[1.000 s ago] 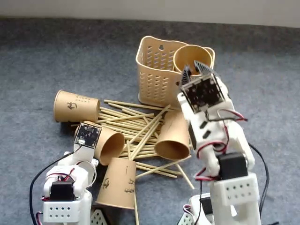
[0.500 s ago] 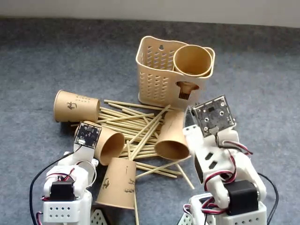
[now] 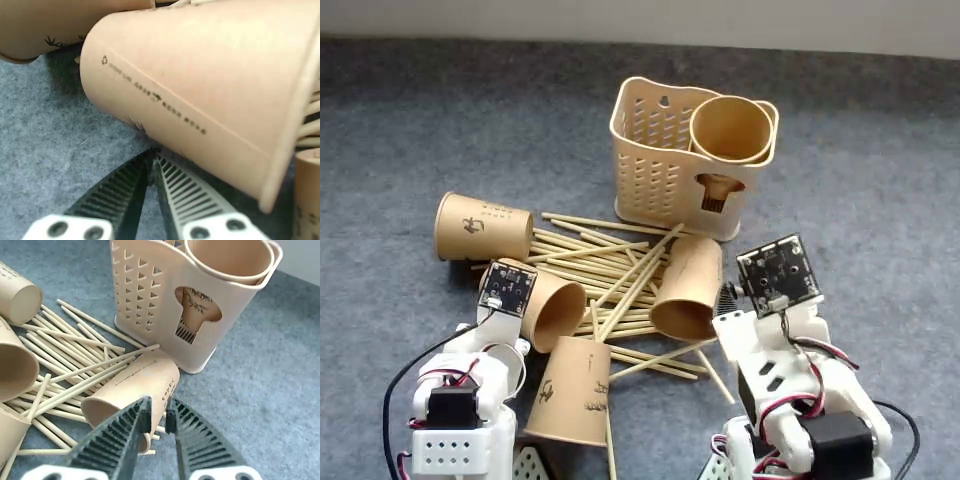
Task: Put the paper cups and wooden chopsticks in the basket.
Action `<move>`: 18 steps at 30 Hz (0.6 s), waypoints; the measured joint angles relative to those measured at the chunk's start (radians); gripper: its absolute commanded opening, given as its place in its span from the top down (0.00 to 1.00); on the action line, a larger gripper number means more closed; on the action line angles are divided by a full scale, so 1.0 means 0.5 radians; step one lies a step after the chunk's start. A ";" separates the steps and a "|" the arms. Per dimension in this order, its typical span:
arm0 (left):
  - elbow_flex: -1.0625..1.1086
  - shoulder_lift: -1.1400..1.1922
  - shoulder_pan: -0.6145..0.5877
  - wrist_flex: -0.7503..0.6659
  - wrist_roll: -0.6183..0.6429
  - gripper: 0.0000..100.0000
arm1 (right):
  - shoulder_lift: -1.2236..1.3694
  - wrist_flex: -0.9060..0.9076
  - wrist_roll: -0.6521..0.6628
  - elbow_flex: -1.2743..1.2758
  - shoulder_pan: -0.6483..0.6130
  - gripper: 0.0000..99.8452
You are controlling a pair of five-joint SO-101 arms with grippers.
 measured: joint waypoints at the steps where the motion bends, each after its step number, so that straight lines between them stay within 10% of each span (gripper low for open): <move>1: 0.000 0.000 0.000 0.000 0.000 0.99 | 0.000 0.000 0.006 0.037 0.000 0.86; 18: 0.000 0.000 0.000 0.000 0.000 0.99 | 0.025 -0.402 0.295 0.764 -0.071 0.83</move>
